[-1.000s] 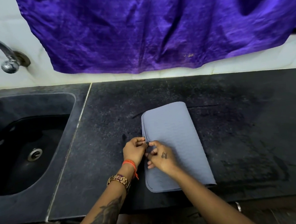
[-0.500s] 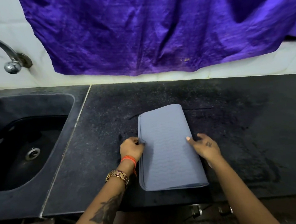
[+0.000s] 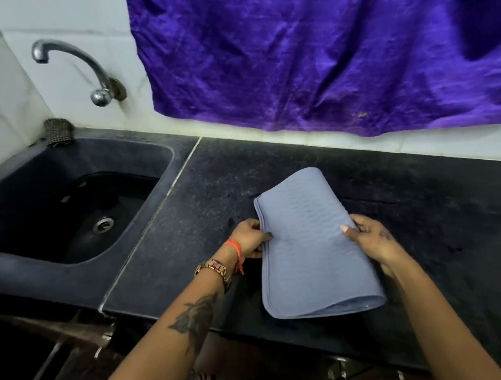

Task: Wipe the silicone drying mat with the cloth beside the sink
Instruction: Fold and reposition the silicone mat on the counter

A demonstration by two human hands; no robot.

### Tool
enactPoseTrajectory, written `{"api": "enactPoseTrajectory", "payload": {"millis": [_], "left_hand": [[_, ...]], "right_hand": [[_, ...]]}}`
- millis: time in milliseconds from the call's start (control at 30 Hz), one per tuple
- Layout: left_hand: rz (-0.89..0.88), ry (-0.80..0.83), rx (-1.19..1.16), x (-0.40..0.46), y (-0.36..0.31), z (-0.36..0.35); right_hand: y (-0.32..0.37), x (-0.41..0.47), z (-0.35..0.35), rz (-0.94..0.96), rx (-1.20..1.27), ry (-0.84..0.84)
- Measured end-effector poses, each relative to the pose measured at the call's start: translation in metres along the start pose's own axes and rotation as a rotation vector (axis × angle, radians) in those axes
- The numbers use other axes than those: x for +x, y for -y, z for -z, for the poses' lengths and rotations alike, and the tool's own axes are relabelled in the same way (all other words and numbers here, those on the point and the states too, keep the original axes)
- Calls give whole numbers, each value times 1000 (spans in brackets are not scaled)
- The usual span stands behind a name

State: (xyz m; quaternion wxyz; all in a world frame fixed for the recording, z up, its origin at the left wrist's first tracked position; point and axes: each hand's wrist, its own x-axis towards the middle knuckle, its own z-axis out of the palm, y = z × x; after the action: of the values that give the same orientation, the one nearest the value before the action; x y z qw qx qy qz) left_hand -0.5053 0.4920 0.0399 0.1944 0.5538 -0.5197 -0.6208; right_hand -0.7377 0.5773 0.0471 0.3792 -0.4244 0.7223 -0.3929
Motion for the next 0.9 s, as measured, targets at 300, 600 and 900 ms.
{"api": "enactPoseTrajectory", "payload": {"millis": [300,600,900], "left_hand": [[-111,-341,-515,-47,42,0],[-121,-680,-618,-60,79,16],[125,-615,-361,-66,93,50]], "right_hand": [[77,45,-22,235,-232,282],[123,81,-122,298,-422,501],[93,87,-159,275,-719,360]]}}
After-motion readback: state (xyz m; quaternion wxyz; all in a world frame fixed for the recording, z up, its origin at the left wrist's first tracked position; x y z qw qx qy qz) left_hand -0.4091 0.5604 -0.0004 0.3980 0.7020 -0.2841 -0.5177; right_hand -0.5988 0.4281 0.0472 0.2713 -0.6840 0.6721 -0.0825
